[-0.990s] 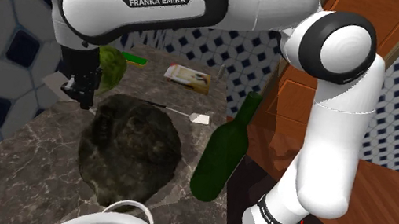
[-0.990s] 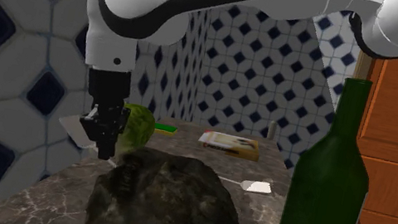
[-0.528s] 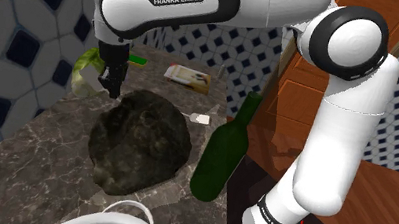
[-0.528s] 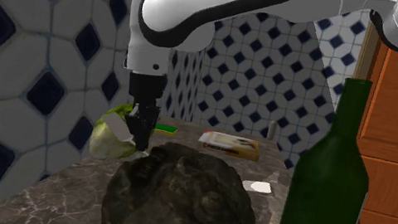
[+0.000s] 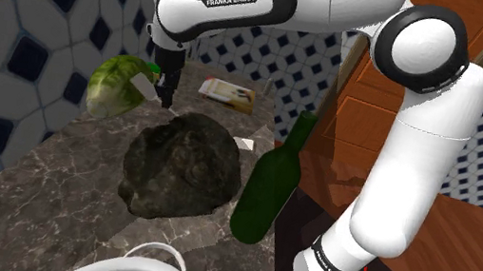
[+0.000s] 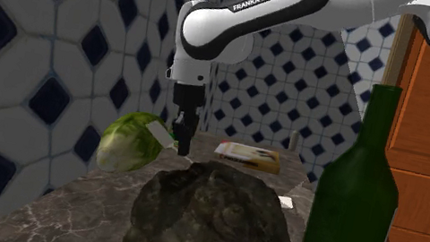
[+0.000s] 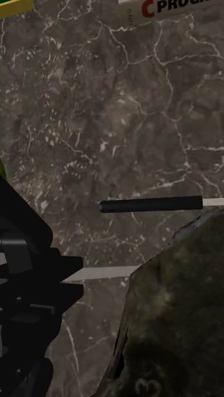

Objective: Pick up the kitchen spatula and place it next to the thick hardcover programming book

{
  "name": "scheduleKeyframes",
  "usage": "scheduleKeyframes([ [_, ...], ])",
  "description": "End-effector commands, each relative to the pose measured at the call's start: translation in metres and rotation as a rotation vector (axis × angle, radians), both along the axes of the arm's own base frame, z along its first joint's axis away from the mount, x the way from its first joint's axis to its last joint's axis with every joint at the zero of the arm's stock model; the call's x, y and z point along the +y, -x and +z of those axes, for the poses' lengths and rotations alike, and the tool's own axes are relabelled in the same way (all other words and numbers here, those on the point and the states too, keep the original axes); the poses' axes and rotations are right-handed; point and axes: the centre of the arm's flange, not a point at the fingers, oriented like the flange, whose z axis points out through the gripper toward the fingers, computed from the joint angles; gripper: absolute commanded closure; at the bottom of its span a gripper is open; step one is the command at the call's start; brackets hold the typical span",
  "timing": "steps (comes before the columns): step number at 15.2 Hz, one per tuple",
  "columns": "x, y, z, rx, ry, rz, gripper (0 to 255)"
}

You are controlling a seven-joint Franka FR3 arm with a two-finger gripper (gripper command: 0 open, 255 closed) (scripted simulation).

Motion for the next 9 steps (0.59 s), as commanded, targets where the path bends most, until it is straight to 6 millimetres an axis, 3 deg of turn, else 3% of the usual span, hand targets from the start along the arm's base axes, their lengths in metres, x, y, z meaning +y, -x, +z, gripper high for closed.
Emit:
scheduleKeyframes([
  [1, -0.027, -0.01, 0.002, 0.0, 0.001, 0.001, 255],
  [9, -0.128, -0.043, 0.002, 0.0, 0.001, 0.001, 255],
])
